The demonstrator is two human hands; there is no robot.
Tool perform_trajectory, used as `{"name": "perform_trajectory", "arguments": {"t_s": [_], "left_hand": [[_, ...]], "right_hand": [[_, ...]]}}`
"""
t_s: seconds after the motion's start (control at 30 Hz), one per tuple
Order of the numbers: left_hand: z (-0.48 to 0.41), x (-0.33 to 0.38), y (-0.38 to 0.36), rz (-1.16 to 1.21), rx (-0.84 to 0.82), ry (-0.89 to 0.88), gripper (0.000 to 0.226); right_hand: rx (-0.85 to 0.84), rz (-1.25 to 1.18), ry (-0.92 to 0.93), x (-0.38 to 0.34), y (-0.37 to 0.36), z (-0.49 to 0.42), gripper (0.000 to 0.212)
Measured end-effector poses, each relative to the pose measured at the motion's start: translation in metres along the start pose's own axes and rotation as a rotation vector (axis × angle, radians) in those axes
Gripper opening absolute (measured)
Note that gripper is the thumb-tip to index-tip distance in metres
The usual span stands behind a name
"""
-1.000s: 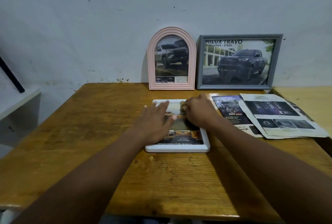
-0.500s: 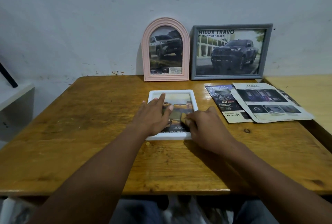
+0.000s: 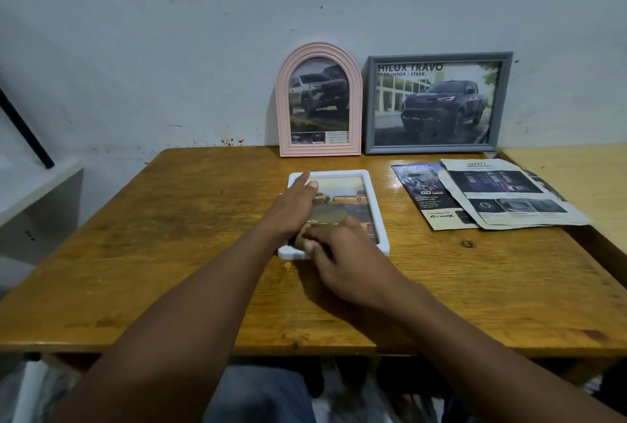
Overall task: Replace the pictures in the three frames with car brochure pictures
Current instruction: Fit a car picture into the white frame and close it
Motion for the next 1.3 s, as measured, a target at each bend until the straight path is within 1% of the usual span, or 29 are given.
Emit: {"name": "perform_trajectory", "arguments": {"t_s": [0.07, 0.13, 0.17, 0.23, 0.27, 0.33, 0.43, 0.53, 0.63, 0.7, 0.77, 0.83, 0.93, 1.07, 1.2, 1.3], "left_hand": [[0.002, 0.002, 0.006, 0.142, -0.003, 0.019, 0.058], [0.015, 0.009, 0.009, 0.192, 0.022, -0.053, 0.055], [0.024, 0.011, 0.008, 0.164, 0.040, -0.101, 0.052], [0.042, 0.011, 0.003, -0.005, 0.058, -0.187, 0.050], [0.050, 0.009, 0.001, -0.124, 0.047, -0.235, 0.051], [0.071, 0.007, -0.006, -0.334, -0.036, -0.356, 0.053], [0.088, -0.003, -0.011, -0.582, -0.109, -0.518, 0.047], [0.091, -0.011, -0.003, -0.657, -0.081, -0.569, 0.042], [0.093, -0.016, 0.013, -0.712, -0.039, -0.590, 0.040], [0.095, -0.022, 0.024, -0.745, -0.021, -0.583, 0.040], [0.098, -0.029, 0.030, -0.753, 0.003, -0.553, 0.043], [0.101, -0.034, 0.032, -0.745, 0.060, -0.507, 0.045], [0.103, -0.032, 0.031, -0.740, 0.140, -0.407, 0.043], [0.089, -0.021, 0.022, -0.754, 0.112, -0.273, 0.043], [0.050, -0.012, 0.015, -0.768, 0.112, -0.134, 0.038], [0.016, -0.008, 0.013, -0.735, 0.097, -0.031, 0.047]], "right_hand": [[0.015, -0.148, -0.077, 0.010, 0.020, 0.003, 0.027], [0.134, -0.175, -0.192, 0.029, 0.037, 0.003, 0.029], [0.190, -0.169, -0.241, 0.039, 0.042, 0.001, 0.029], [0.243, -0.132, -0.303, 0.058, 0.043, -0.006, 0.029], [0.235, -0.128, -0.325, 0.066, 0.040, -0.010, 0.030], [0.193, -0.156, -0.350, 0.074, 0.032, -0.016, 0.031], [0.143, -0.109, -0.343, 0.070, 0.022, -0.022, 0.034], [0.045, 0.075, -0.315, 0.068, 0.014, -0.025, 0.034], [-0.066, 0.306, -0.249, 0.069, 0.005, -0.023, 0.040], [-0.098, 0.342, -0.245, 0.075, -0.003, -0.021, 0.048], [-0.149, 0.308, -0.266, 0.079, -0.006, -0.021, 0.056], [-0.198, 0.273, -0.271, 0.081, -0.006, -0.022, 0.059], [-0.211, 0.254, -0.260, 0.084, -0.007, -0.023, 0.059], [-0.201, 0.256, -0.239, 0.086, -0.008, -0.025, 0.053], [-0.195, 0.249, -0.226, 0.084, -0.008, -0.023, 0.053], [-0.171, 0.238, -0.219, 0.083, -0.008, -0.021, 0.052]]}}
Point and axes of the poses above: each hand's wrist, its own z-axis away from the middle knuckle, its own y-axis out of the back of the hand, x = y × z, the point moved 1 cm from there along -z, towards the middle knuckle, and after that the axes turned 8 degrees about z, right-handed, at the moved point
